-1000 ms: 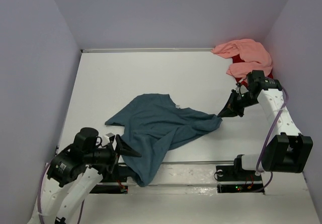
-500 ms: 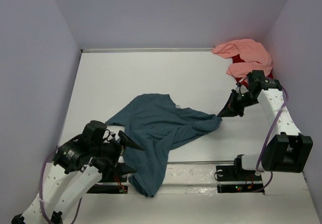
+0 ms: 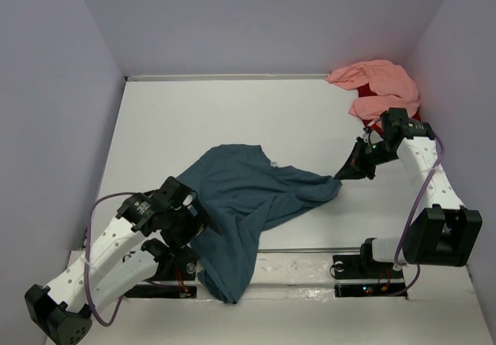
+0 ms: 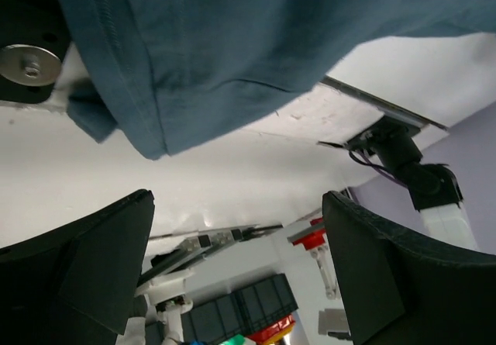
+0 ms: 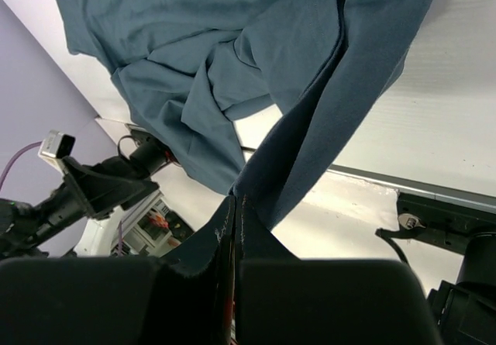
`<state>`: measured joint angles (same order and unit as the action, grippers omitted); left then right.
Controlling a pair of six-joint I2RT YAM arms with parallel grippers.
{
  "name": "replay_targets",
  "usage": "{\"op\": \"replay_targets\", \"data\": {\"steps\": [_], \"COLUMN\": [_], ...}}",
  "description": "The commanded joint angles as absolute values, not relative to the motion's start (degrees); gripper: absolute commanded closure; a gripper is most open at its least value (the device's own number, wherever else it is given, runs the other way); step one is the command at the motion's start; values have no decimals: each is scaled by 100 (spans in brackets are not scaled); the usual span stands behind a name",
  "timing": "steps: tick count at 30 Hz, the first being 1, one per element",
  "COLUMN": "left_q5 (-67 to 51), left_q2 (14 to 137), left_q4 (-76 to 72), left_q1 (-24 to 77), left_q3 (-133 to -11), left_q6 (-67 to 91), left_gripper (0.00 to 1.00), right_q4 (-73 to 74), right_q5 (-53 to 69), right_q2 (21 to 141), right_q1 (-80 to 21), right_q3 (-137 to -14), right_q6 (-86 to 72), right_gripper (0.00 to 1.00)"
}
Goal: Fold and stack the t-shirts
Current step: Flatten out the tshirt
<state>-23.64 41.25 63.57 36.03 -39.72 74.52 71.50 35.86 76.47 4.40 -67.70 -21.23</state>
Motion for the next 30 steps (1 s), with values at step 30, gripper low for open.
{"op": "replay_targets", "data": {"steps": [30], "left_q5": [-1143], "left_q2": [5455], "left_q4": [6495], "left_q1": [4121], "left_q3": [-4033], "left_q6": [7374], "left_gripper": [14], "right_q4": [6759], "right_q5": [4051], "right_q2": [7295], "right_q1": [325], "right_q3": [-6953], "right_q6": [-2390], "right_gripper": [100]}}
